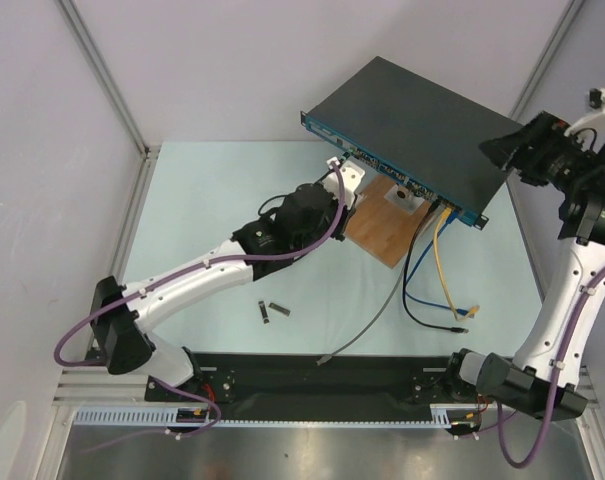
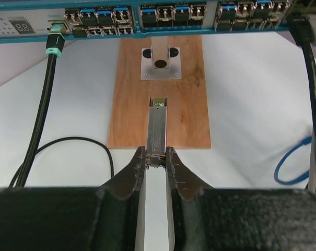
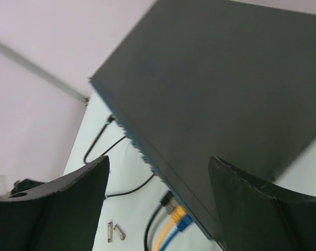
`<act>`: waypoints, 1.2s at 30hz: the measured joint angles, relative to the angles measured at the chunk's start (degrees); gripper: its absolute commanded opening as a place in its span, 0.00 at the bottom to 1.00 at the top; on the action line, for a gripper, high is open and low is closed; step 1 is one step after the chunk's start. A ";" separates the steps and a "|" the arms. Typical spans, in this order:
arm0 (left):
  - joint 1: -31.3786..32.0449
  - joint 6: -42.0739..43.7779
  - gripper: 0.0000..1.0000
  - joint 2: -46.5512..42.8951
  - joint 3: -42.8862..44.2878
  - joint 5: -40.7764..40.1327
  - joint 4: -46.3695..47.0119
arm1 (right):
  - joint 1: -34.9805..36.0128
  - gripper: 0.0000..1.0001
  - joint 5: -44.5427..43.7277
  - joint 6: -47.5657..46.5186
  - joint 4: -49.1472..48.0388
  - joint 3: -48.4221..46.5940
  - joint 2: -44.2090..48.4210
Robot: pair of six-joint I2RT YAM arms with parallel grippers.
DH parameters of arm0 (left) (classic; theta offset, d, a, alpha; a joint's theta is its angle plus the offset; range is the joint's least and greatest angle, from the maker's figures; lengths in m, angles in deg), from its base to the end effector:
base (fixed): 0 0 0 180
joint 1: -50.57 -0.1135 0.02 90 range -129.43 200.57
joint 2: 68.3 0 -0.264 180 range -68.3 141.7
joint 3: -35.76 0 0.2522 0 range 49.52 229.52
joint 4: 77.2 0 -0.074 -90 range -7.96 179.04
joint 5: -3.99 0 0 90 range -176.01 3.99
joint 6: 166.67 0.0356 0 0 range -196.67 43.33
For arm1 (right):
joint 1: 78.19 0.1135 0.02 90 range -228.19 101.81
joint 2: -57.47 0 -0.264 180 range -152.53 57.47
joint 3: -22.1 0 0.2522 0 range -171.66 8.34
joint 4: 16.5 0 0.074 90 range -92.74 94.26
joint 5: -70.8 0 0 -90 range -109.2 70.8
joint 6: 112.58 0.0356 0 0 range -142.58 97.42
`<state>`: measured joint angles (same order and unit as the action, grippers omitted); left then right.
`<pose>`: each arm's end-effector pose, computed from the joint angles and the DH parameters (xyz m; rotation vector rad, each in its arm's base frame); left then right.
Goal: Insert the plug into the switch port
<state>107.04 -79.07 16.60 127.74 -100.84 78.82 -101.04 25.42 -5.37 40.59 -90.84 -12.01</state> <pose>0.2012 -0.2872 0.3760 0.6906 1.7510 -0.4702 0.2005 -0.0574 0.5108 0.0666 1.7805 0.6293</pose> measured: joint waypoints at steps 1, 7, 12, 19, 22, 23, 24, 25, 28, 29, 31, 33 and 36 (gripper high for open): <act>0.28 -0.61 0.00 0.52 0.04 -0.98 0.83 | -2.08 0.83 0.00 -0.37 1.68 0.33 0.31; 1.90 -1.75 0.00 2.82 1.36 -4.26 3.32 | -13.40 0.86 2.84 -1.53 8.96 3.87 0.37; 2.29 -3.06 0.00 3.93 2.21 -6.25 4.11 | -18.18 0.88 6.88 -1.07 10.16 9.14 -1.11; 1.75 -2.99 0.00 7.23 5.29 -6.88 7.82 | -18.99 0.89 11.28 -0.44 8.50 16.06 -3.89; 1.05 -2.99 0.00 8.66 6.27 -5.79 7.91 | -18.97 0.90 13.05 0.66 6.73 18.05 -4.22; 0.92 -2.99 0.00 8.81 6.27 -5.49 7.72 | -18.88 0.90 13.57 1.05 6.12 18.49 -4.26; 0.72 -2.99 0.00 8.94 6.27 -5.18 7.54 | -18.71 0.91 14.19 1.40 5.38 19.06 -4.26; 0.59 -2.99 0.00 8.96 6.27 -4.79 7.37 | -18.45 0.91 14.93 1.84 4.26 19.76 -4.22; 0.15 -2.99 0.00 9.01 6.27 -4.20 7.21 | -17.31 0.92 16.55 3.63 0.74 22.34 -4.13; -0.02 -2.99 0.00 9.09 6.27 -3.96 7.15 | -16.74 0.92 16.85 4.04 -0.13 23.28 -4.13; -0.31 -2.93 0.00 9.42 6.27 -3.17 7.13 | -15.61 0.93 17.11 4.83 -1.77 24.76 -4.13; -0.55 -2.62 0.00 9.75 6.27 -2.43 7.10 | -14.58 0.92 17.46 5.53 -3.41 26.14 -4.13; -0.98 -2.19 0.00 9.92 6.27 -0.70 7.19 | -13.66 0.90 17.97 6.95 -5.68 27.65 -4.13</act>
<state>106.06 -81.25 26.53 134.01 -101.54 86.01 -114.70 43.39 1.58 34.91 -63.19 -16.14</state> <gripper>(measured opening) 0.189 0.914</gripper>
